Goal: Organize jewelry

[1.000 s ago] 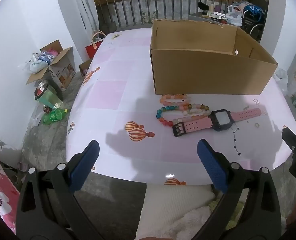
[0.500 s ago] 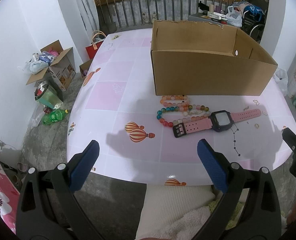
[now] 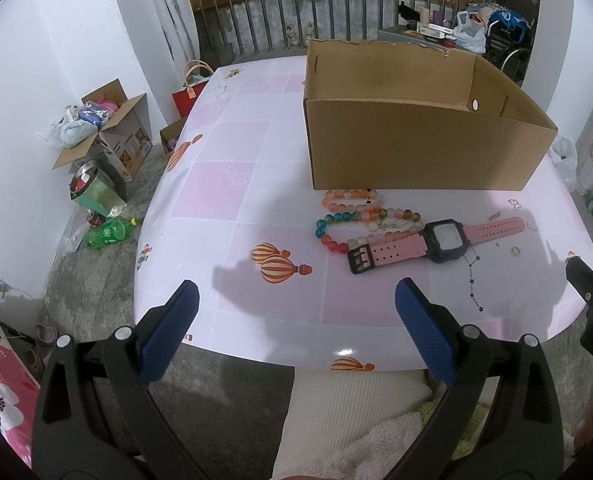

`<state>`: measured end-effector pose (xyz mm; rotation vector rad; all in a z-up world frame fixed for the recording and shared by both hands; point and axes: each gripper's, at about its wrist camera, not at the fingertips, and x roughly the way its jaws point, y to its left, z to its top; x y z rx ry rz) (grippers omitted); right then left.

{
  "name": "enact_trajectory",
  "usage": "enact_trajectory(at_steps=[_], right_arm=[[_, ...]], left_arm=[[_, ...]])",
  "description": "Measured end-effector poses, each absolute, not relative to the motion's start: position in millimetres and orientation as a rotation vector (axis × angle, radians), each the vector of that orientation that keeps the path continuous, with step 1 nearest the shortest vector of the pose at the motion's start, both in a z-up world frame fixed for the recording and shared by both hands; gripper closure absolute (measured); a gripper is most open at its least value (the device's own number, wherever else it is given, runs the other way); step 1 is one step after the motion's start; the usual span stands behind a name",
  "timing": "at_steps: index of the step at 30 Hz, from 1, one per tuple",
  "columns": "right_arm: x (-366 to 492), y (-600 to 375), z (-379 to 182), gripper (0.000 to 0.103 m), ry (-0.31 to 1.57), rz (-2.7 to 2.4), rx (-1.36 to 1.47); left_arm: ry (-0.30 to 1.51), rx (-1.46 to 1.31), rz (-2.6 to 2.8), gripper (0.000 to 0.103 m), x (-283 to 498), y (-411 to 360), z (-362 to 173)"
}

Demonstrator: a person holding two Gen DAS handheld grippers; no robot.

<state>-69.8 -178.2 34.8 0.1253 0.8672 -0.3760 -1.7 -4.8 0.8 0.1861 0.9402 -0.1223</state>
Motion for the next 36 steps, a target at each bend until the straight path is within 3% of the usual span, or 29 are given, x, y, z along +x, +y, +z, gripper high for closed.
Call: enact_trajectory(at_steps=[36], right_arm=[[-71.4,-180.0,34.9,0.006,0.864,-0.376,0.126]], left_arm=[[0.939,0.187,-0.123,0.008,-1.7,-4.6,0.8]])
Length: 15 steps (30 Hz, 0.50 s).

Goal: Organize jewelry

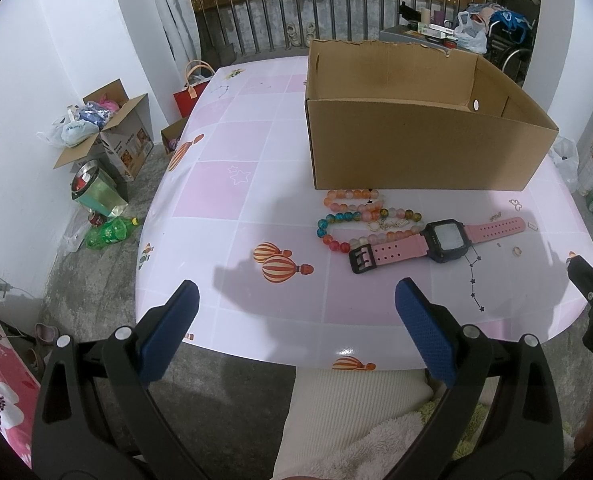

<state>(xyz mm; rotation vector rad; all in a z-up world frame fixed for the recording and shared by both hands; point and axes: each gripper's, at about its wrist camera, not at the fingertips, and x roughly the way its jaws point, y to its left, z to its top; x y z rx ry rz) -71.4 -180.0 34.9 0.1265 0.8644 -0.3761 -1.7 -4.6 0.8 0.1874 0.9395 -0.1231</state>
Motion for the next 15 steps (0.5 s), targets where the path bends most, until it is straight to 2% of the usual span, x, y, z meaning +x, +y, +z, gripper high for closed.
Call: enact_trajectory(at_steps=[15], right_arm=[[-71.4,-179.3,35.7,0.006,0.864,-0.376,0.127]], left_arm=[[0.941,0.188,-0.124,0.008,-1.3,-3.9,1.0]])
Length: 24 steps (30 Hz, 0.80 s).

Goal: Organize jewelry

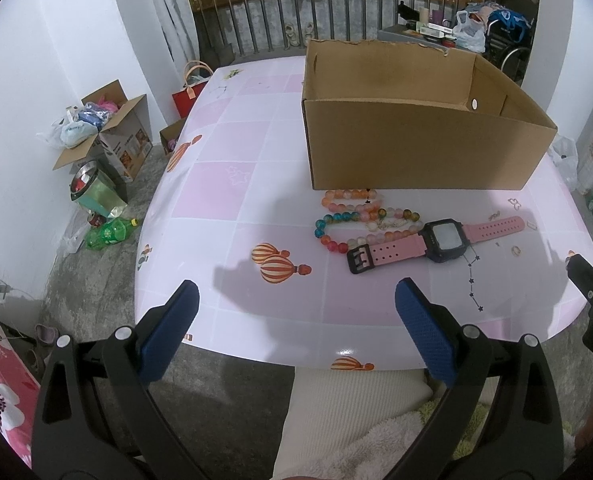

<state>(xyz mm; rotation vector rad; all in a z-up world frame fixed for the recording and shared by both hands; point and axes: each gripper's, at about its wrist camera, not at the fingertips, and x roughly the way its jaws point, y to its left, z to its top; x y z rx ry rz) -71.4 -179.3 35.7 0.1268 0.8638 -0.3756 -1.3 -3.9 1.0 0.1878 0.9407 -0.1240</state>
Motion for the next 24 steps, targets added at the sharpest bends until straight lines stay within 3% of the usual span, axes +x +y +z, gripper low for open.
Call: enact_trajectory(at_steps=[24], right_arm=[[-54.8,-182.3,28.4,0.006,0.899,-0.371,0.131]], left_arm=[[0.985,0.201,-0.123,0.008,14.4,-5.7,-10.3]])
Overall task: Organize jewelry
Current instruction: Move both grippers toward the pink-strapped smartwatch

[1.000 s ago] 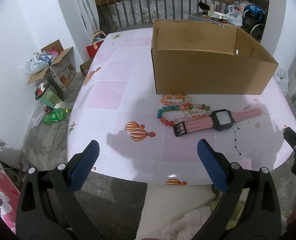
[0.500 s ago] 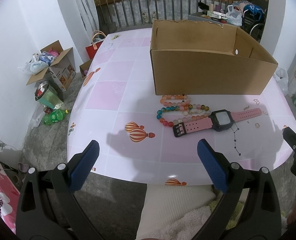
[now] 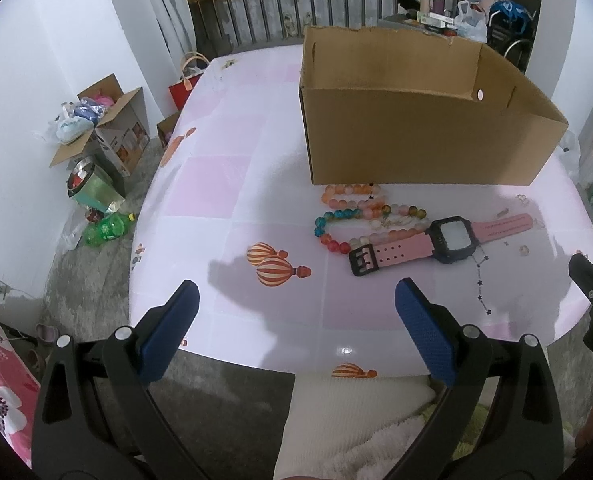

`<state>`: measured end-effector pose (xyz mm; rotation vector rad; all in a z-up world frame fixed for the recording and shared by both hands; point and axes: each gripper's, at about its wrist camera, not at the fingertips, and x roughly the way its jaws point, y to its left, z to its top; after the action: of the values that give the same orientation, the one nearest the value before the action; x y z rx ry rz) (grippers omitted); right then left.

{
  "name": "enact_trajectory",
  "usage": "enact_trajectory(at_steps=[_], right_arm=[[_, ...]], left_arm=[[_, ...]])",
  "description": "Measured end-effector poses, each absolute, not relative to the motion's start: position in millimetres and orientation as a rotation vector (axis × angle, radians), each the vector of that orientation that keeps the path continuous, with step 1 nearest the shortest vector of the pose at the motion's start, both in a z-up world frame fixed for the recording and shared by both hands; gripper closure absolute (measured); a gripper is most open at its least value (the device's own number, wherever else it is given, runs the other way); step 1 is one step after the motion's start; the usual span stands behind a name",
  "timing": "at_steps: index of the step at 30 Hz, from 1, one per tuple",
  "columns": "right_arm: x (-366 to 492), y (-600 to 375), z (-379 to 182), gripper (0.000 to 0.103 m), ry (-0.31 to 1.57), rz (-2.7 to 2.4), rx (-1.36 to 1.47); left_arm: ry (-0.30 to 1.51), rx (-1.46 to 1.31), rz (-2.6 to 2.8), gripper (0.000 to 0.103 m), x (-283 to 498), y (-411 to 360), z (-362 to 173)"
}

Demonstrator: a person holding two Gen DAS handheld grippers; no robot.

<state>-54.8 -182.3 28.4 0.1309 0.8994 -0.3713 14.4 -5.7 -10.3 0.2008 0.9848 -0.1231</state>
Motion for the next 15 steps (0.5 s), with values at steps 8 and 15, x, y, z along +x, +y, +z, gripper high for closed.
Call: enact_trajectory(at_steps=[8,15], right_arm=[[-39.7,-185.1,15.4,0.006,0.938,-0.361,0.135],[-29.2,-188.1,6.9,0.006,0.961,-0.343,0.138]], left_arm=[[1.023,0.212,-0.129,0.008,28.3,-9.6,-22.5],[1.054,0.219,-0.127,0.008,42.5,-13.2,-33.3]])
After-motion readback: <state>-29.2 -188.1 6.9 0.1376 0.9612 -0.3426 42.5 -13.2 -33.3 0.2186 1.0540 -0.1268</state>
